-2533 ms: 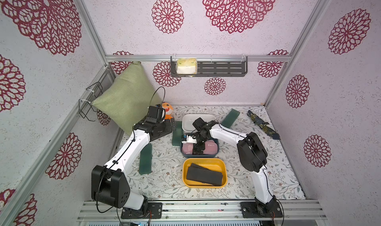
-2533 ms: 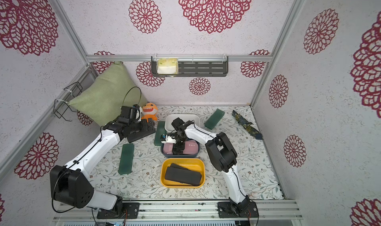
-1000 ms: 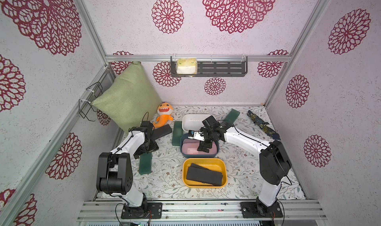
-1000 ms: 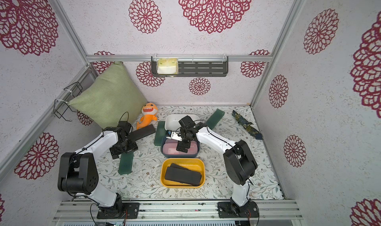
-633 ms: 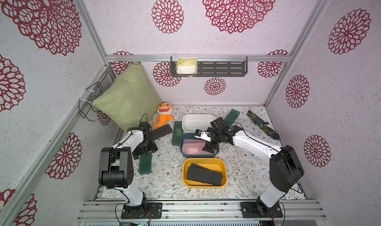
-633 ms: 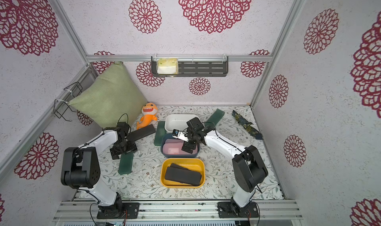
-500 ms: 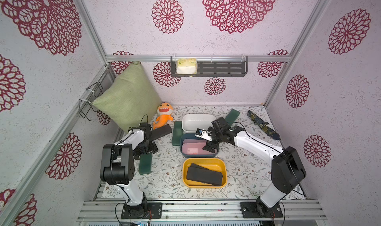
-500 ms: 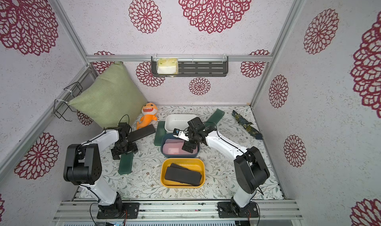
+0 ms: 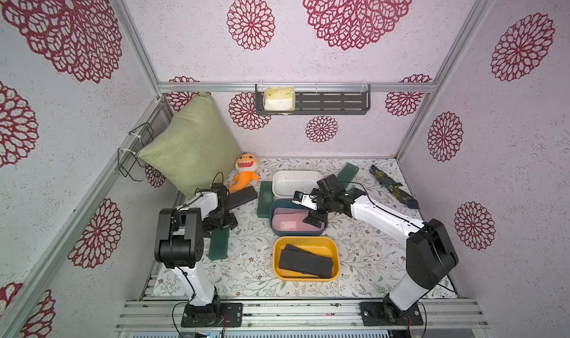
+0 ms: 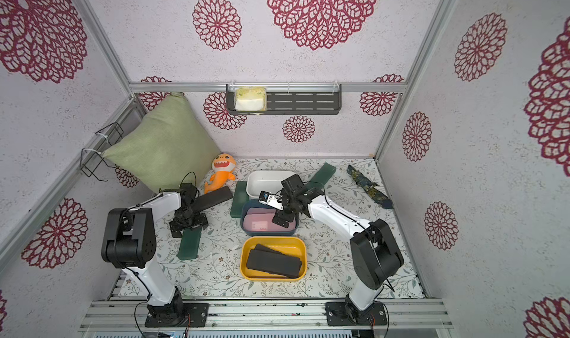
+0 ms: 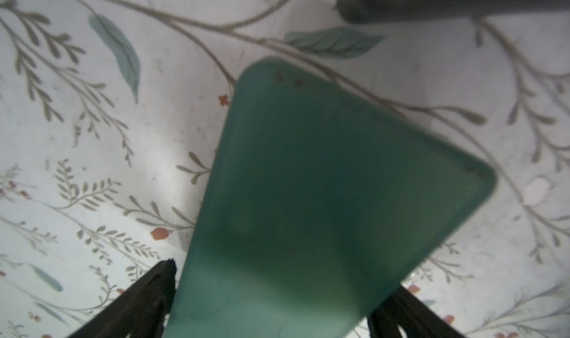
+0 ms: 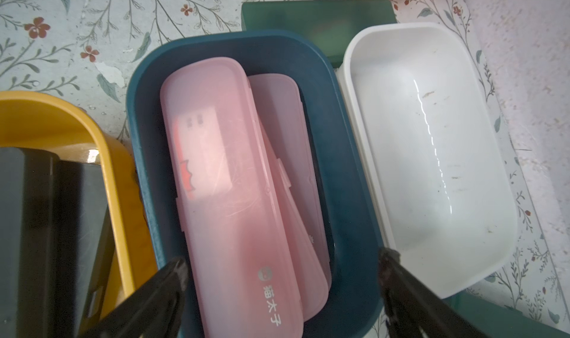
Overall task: Place the pencil cases by color into the storage box
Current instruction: Pick up the pencil case from the center of the board.
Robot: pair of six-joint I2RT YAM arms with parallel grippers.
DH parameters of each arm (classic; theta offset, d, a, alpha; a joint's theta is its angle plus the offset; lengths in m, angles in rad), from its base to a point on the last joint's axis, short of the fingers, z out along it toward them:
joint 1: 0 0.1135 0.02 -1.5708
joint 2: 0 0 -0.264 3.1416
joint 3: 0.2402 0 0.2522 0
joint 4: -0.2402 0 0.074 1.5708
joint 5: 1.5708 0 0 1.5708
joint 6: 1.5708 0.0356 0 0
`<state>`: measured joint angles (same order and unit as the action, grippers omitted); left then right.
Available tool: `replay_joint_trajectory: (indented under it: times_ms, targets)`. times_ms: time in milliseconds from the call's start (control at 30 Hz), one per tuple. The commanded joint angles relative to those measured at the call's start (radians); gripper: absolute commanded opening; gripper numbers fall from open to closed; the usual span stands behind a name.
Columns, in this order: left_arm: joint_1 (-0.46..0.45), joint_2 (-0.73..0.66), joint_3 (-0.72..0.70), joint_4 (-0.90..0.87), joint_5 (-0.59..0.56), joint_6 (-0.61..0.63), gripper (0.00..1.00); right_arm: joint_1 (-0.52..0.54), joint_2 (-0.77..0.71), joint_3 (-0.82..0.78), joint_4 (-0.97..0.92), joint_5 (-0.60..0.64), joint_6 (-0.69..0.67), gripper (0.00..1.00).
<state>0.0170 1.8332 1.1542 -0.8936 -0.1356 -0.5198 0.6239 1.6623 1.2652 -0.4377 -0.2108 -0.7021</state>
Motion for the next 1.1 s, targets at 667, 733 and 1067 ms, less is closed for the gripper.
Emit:
replay_joint_trajectory:
  times_ms: [667, 733, 1067]
  targets:
    - [-0.007, 0.049, 0.033, 0.007, 0.046, 0.026, 0.95, -0.006, -0.065, -0.022, 0.011, 0.017, 0.044, 0.99]
    - [-0.012, 0.052, 0.033, 0.01, 0.049, 0.025, 0.86, -0.006, -0.07, -0.023, 0.011, 0.022, 0.046, 0.99]
    - [-0.027, 0.054, 0.044, -0.004, 0.034, 0.017, 0.7, -0.006, -0.088, -0.029, 0.014, 0.031, 0.052, 0.99]
